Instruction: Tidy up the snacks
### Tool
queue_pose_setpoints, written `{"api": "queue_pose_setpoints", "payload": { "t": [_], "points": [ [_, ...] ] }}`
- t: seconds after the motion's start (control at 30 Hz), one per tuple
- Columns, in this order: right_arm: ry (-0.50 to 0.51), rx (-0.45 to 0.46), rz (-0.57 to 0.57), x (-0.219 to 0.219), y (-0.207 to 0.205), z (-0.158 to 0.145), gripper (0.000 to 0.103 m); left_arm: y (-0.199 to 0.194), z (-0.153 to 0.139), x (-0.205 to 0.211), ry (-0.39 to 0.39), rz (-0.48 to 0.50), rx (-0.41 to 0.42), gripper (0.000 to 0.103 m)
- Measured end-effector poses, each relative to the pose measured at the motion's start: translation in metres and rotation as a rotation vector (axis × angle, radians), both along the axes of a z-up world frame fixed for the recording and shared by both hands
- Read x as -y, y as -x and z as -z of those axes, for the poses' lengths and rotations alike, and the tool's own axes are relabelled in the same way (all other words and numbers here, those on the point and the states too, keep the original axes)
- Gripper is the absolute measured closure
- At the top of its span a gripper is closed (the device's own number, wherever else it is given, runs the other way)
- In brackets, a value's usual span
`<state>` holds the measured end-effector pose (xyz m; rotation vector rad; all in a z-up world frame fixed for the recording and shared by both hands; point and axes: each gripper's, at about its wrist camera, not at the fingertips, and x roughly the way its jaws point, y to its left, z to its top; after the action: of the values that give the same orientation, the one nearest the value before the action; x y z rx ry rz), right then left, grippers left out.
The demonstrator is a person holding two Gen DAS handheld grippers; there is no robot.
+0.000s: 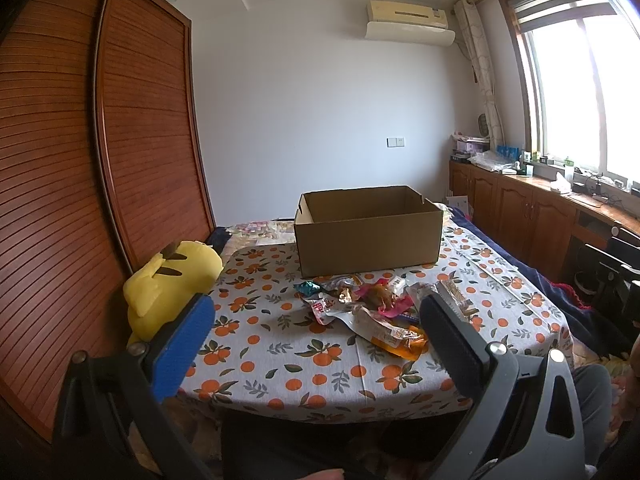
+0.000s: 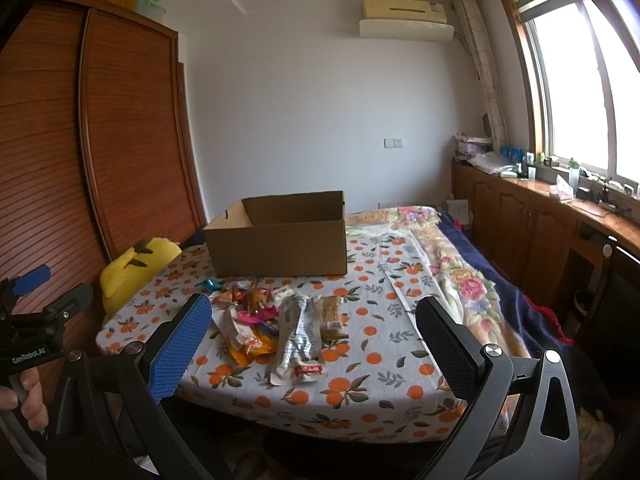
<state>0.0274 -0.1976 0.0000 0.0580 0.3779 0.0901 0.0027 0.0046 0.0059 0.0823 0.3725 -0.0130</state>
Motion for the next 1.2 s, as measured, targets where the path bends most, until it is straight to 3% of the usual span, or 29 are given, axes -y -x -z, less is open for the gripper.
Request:
{"api": "queue_pose_setpoints", "payload": {
  "t": [0.93,1.2],
  "points": [
    [-0.002,-0.001,-0.001,0.001,0.0,0.001,0.0,-0.004,-0.011,-0.003,0.004,0.0,-0.017,0.0],
    [-0.005,-0.05,-0.012,0.006,-0.002,0.018,0.0,-0.015,0.02,0.0,0.004,-0.01,-0.068,0.0]
  ]
}}
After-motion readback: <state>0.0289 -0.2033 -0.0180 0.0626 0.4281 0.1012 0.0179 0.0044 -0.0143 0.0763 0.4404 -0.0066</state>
